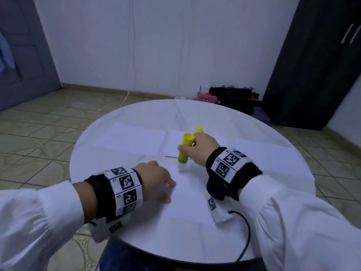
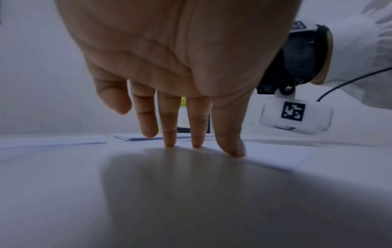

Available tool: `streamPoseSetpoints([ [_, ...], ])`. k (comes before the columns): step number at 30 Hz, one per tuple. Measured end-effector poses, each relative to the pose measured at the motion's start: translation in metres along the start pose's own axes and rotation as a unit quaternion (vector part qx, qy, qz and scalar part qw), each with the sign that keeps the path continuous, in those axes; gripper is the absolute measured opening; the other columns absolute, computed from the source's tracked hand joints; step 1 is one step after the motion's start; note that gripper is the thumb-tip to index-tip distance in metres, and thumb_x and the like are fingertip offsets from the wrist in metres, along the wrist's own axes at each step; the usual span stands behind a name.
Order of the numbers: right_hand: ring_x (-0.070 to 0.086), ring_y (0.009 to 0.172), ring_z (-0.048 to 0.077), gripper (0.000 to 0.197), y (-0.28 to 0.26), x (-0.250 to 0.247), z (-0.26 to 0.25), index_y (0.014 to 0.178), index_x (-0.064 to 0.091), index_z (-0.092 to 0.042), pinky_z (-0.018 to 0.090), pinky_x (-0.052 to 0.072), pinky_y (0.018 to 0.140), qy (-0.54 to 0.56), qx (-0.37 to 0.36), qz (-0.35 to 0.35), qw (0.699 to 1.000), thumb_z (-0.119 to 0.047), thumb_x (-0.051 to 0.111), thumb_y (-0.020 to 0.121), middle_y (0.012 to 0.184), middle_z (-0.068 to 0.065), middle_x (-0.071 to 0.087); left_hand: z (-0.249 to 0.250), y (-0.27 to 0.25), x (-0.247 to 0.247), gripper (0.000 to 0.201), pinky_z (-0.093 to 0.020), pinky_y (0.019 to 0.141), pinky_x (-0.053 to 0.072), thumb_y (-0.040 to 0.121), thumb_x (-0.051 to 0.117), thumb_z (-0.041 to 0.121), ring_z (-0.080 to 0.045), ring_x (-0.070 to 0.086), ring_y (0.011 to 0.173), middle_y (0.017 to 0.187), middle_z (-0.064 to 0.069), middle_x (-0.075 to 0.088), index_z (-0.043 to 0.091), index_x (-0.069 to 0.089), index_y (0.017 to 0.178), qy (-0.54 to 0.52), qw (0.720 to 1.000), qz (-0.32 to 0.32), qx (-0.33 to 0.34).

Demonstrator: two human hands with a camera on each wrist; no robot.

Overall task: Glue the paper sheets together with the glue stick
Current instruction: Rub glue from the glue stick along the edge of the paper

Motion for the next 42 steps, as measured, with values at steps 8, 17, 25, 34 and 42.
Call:
streamPoseSetpoints([
  [8, 0.047, 0.082, 0.021, 0.031, 0.010, 0.019, -0.010, 0.078, 0.043, -0.013, 0.028, 0.034, 0.061, -0.078, 0.024, -0.037, 0.996, -0.039, 0.058, 0.088, 0.071, -0.002, 0.040, -0.004, 0.004, 0.004, 0.063, -0.038, 0.101, 0.041, 0.073, 0.062, 0.068, -0.021, 0.041, 0.122, 0.135, 0.008, 0.049, 0.049, 0.048, 0.132, 0.003, 1.000, 0.008, -0.019],
  [17, 0.046, 0.078, 0.020, 0.029, -0.015, -0.020, 0.050, 0.072, 0.039, -0.019, 0.023, 0.028, 0.051, -0.108, 0.071, 0.010, 0.992, -0.036, 0.057, 0.089, 0.073, -0.004, 0.042, -0.003, 0.011, -0.002, 0.053, -0.034, 0.100, 0.037, 0.073, 0.068, 0.062, -0.015, 0.036, 0.124, 0.129, 0.019, 0.050, 0.042, 0.054, 0.120, 0.035, 0.999, 0.011, 0.010],
  [25, 0.047, 0.080, 0.021, 0.025, -0.041, -0.062, 0.098, 0.079, 0.047, -0.013, 0.027, 0.031, 0.055, -0.129, 0.135, 0.035, 0.982, -0.033, 0.058, 0.089, 0.082, 0.003, 0.048, -0.009, 0.018, 0.003, 0.074, -0.039, 0.108, 0.027, 0.070, 0.065, 0.067, -0.016, 0.031, 0.136, 0.142, 0.009, 0.039, 0.041, 0.035, 0.133, 0.033, 0.999, -0.006, -0.016],
  [34, 0.056, 0.080, 0.024, 0.022, -0.036, -0.032, 0.036, 0.077, 0.056, -0.012, 0.027, 0.040, 0.061, -0.010, 0.022, 0.017, 1.000, -0.032, 0.057, 0.085, 0.077, 0.003, 0.058, -0.011, 0.014, 0.005, 0.127, -0.043, 0.115, 0.017, 0.063, 0.063, 0.079, -0.017, 0.017, 0.144, 0.155, 0.018, 0.023, 0.030, -0.017, 0.149, 0.010, 0.999, -0.009, -0.035],
  [42, 0.051, 0.084, 0.023, 0.023, -0.012, 0.025, -0.010, 0.088, 0.048, -0.014, 0.030, 0.037, 0.067, -0.048, -0.005, -0.047, 0.998, -0.035, 0.056, 0.084, 0.091, 0.004, 0.053, 0.002, -0.001, 0.000, 0.125, -0.048, 0.110, 0.028, 0.060, 0.073, 0.071, -0.034, 0.032, 0.134, 0.149, -0.002, 0.027, 0.028, -0.005, 0.147, 0.025, 0.996, -0.048, -0.068],
])
Point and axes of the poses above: each hand's wrist, its own y-axis towards the middle knuckle, its own x-axis out of the palm, z = x × y, the point moved 2 cm from there along y, towards the middle knuckle
